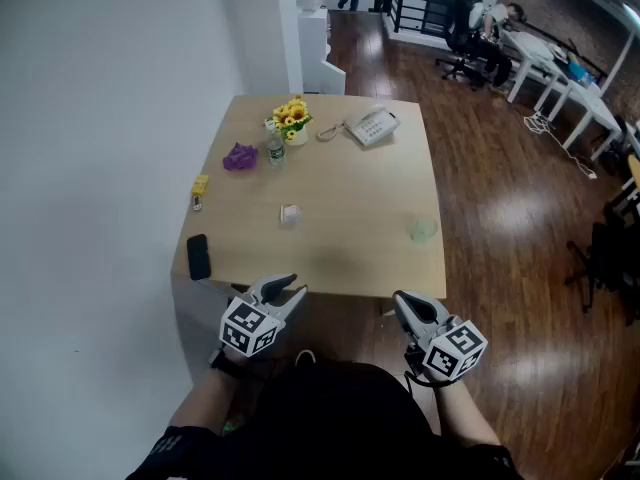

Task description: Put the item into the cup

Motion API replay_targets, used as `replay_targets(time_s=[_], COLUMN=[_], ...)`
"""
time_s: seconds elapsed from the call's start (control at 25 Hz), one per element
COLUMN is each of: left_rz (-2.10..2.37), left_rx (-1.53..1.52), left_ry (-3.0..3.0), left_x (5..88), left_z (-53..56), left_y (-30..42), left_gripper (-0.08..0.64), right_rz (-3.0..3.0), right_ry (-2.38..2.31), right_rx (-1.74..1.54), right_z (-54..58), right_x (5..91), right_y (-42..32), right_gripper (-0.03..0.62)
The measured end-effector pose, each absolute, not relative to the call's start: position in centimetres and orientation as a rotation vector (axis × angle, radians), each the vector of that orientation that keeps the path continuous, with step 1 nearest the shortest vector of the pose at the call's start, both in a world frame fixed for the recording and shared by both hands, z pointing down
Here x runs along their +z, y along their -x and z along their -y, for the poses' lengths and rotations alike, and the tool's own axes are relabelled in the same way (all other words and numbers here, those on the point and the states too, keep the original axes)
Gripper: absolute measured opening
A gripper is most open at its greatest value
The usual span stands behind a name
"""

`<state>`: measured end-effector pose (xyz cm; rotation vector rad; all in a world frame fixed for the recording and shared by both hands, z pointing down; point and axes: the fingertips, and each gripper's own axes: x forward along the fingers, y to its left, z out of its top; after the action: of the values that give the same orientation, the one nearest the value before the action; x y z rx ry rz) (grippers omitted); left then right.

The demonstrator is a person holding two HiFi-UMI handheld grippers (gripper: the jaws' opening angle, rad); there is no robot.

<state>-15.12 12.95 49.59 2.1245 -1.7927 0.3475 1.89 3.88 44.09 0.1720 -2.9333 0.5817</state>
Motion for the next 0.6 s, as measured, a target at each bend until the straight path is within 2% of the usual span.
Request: replay_targets(time_s=[0.28, 0.6], left_rz=[1.880, 1.859], left_rx=[0.448, 0.592], left_ry=[-2.010, -1.883], left_x=[52.5, 57.4], left_z=[-10.3, -7.0], left_y=[19.1, 25.1], left_gripper=[0.117, 0.118], right_rz=[2.924, 2.891], right_ry=[-0.135, -0.031], right_rx=[0.487, 0.389], right_z=[-1.7, -1.1], right_x=[45.1, 45.8], right_y=[-2.1, 2.8], right_gripper=[0.008, 0.009])
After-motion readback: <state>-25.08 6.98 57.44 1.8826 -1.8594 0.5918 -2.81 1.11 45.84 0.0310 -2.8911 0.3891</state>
